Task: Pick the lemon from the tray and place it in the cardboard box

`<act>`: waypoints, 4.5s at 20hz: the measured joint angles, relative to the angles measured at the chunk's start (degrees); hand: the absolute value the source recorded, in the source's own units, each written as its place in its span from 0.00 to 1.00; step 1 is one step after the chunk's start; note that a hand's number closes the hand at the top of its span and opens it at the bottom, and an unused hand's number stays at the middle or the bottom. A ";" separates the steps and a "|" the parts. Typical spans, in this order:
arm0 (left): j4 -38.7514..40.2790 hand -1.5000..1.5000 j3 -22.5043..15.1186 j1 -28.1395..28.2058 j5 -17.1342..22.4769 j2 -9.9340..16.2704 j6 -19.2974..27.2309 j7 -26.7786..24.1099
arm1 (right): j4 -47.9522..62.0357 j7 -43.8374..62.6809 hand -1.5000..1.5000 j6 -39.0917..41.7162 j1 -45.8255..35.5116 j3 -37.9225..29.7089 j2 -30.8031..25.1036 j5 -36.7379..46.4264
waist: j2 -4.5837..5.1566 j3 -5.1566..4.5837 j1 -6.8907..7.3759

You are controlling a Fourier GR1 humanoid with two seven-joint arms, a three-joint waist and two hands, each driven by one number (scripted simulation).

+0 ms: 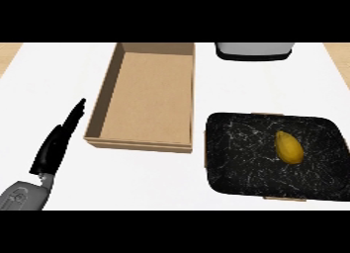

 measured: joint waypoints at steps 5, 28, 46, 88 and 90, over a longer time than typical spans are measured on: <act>2.01 0.50 0.53 -0.34 -2.06 -2.14 -0.27 -1.07 | -0.73 9.40 0.00 1.42 -4.31 4.34 1.64 9.15 | -0.03 0.02 0.05; -0.47 0.50 8.58 0.65 -9.45 -7.46 -6.64 1.53 | 12.58 19.50 0.00 0.61 -23.05 7.00 1.87 22.73 | -0.16 0.08 0.03; 0.63 0.50 13.41 -0.17 -14.80 -11.75 -10.13 1.19 | 22.22 23.32 0.00 0.82 -32.25 6.69 -0.96 24.40 | -0.41 -0.39 -0.14; -3.12 0.50 14.15 0.16 -17.85 -13.87 -14.60 0.62 | 32.17 28.26 1.00 -11.58 -43.54 21.51 -1.65 47.14 | 0.37 -2.19 5.15; -3.22 0.50 13.41 -0.50 -17.99 -14.07 -15.16 0.63 | 32.59 29.71 1.00 -7.19 -45.28 24.81 -2.57 50.39 | 0.62 -2.34 6.72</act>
